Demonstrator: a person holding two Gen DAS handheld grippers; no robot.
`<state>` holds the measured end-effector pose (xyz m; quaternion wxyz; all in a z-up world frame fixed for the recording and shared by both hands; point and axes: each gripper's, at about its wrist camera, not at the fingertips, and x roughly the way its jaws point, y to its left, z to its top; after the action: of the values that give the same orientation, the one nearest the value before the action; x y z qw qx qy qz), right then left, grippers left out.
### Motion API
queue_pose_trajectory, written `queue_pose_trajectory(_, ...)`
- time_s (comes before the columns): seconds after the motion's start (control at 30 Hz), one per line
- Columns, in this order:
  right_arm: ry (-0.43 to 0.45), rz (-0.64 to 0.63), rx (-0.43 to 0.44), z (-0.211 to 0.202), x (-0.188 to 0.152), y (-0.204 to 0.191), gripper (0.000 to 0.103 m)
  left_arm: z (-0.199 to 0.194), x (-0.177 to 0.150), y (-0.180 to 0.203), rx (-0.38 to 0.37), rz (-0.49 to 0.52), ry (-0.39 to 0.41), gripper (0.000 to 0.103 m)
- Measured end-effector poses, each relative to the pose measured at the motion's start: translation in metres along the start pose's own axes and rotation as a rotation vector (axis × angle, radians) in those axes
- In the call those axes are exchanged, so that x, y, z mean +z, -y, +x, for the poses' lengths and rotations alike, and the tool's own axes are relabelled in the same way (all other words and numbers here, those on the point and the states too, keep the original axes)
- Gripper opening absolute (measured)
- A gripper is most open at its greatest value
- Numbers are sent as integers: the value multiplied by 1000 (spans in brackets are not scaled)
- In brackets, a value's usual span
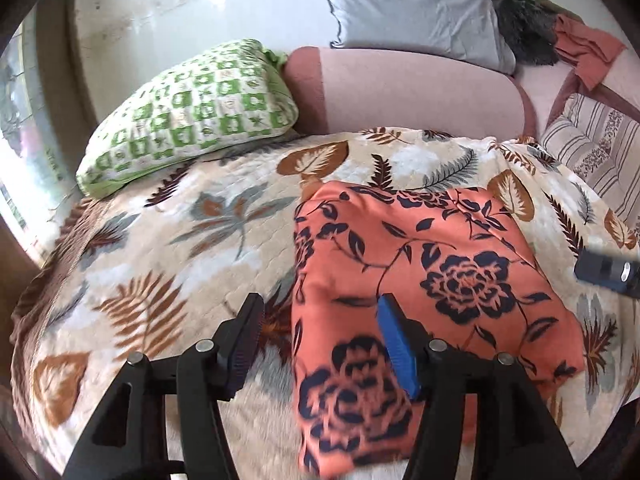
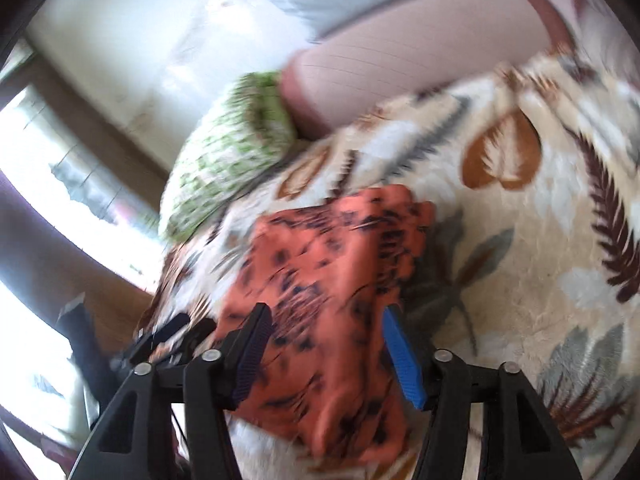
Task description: Fold small clothes
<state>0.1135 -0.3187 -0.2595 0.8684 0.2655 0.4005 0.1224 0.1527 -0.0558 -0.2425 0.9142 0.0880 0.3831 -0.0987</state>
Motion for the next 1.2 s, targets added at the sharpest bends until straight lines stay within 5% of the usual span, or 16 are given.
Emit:
queue_pose_trajectory(0.03,-45,-17,-3,7,-8,-5,34,-1,-5,1,17,3,-18,65)
queue_pose_trajectory(0.17,-250,20,-128,51,-42,15,35,26,-31,2,38,19,-177,70)
queue_pose_trajectory(0.23,-226,39,-125,41,-41,13,34,17,-30,-7,3,-51,-185,70)
queue_pose_trajectory(0.47,-124,-45,-84,-36,-21,-41,40,-84,6,-27,47,-104,39,70)
queue_pose_trajectory(0.57,-26,-97,-57,-82,-22,-70,68,-129,21,-29,76,-110,135,76)
queue_pose_trajectory(0.73,88,-161,-71,-133,-23,-108,68,-189,38,-28,131,-88,250,81)
queue_pose_trajectory(0.93,182,-199,-142,-184,-26,-133,68,-230,44,-26,176,-78,305,84)
queue_pose_trajectory(1.2,222,-246,-205,-203,-34,-159,68,-253,42,-26,231,-98,303,84)
